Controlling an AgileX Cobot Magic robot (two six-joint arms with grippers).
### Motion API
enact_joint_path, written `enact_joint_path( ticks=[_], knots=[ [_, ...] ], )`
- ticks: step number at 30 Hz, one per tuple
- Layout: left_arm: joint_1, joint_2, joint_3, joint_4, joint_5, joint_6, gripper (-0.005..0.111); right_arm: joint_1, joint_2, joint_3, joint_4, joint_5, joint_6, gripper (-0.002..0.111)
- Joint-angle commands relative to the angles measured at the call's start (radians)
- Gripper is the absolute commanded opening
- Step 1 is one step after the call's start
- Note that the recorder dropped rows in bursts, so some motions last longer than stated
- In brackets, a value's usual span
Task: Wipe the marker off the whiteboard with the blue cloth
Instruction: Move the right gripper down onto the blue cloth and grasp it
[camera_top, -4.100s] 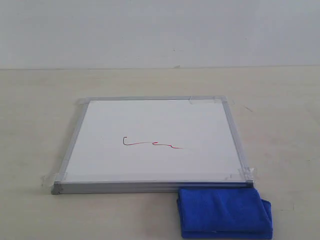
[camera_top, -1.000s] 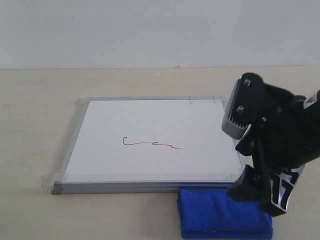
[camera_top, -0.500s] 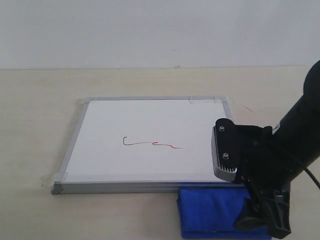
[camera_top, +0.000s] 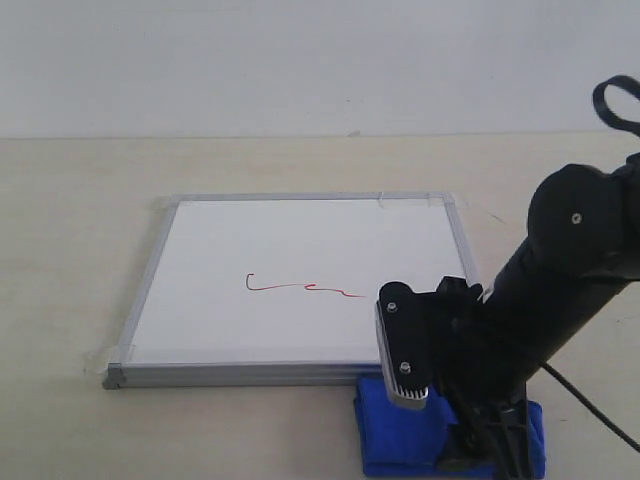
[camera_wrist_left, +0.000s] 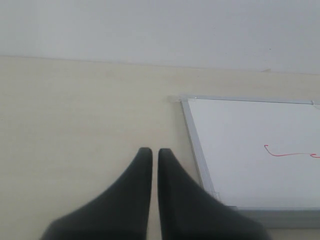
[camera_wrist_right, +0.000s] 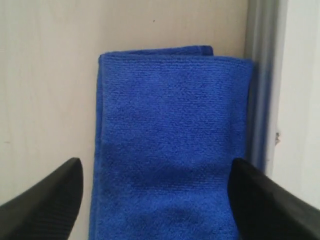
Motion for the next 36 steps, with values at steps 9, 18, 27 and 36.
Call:
enact_joint_path(
  ticks=[9, 18, 27, 36],
  knots=[
    [0.0, -0.003, -0.003, -0.01, -0.009, 0.006, 0.004, 0.003, 0.059, -0.004, -0.017, -0.093, -0.008, 0.07],
    [0.0, -0.003, -0.003, -0.01, -0.007, 0.006, 0.004, 0.003, 0.06, -0.002, -0.017, -0.077, 0.01, 0.07],
    [0.0, -0.003, -0.003, -0.01, -0.007, 0.006, 0.004, 0.003, 0.06, -0.002, -0.017, -0.026, 0.026, 0.07],
    [0.0, -0.003, -0.003, -0.01, -0.007, 0.006, 0.004, 0.003, 0.071, 0.0, -0.017, -0.04, 0.054, 0.07]
  ],
)
